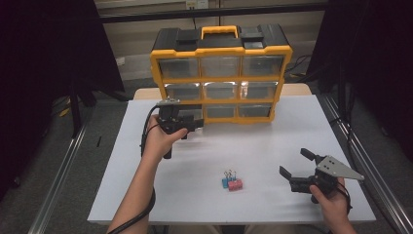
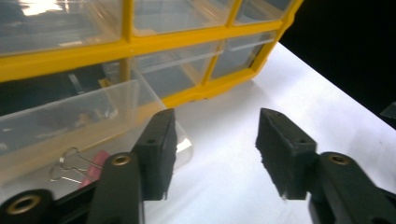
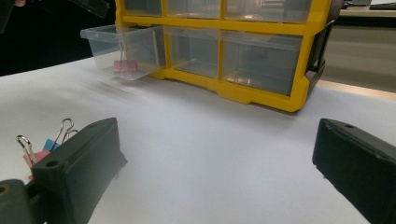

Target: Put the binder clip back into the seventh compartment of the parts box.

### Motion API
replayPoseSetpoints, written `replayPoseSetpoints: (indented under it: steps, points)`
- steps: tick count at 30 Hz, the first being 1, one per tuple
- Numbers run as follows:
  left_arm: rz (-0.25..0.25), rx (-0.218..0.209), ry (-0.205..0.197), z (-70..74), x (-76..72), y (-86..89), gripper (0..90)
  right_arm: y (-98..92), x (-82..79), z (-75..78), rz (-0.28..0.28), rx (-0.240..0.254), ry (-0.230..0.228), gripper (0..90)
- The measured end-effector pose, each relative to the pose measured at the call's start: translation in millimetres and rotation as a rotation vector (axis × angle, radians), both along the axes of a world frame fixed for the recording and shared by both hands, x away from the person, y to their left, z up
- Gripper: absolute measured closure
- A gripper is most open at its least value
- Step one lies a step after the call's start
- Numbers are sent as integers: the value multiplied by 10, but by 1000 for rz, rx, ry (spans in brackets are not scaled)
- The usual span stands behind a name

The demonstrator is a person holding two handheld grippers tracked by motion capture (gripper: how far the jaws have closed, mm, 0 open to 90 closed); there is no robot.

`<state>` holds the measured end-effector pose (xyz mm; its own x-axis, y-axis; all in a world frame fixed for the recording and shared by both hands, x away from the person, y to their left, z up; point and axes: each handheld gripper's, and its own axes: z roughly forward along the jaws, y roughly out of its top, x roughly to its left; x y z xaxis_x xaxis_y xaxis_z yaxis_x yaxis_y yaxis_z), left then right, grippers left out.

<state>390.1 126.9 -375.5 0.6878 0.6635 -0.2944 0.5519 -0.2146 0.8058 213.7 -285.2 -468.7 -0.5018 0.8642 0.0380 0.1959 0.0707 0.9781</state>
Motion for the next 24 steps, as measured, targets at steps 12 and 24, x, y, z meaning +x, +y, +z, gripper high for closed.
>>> replayPoseSetpoints:
  steps: [12,24]
  points:
    - [-28,-42,-41,-56,-208,-79,287,8,1,0,2,-3,-4,10]
    - [-123,-59,-67,-211,-397,-210,182,12,4,-2,7,-3,-8,11]
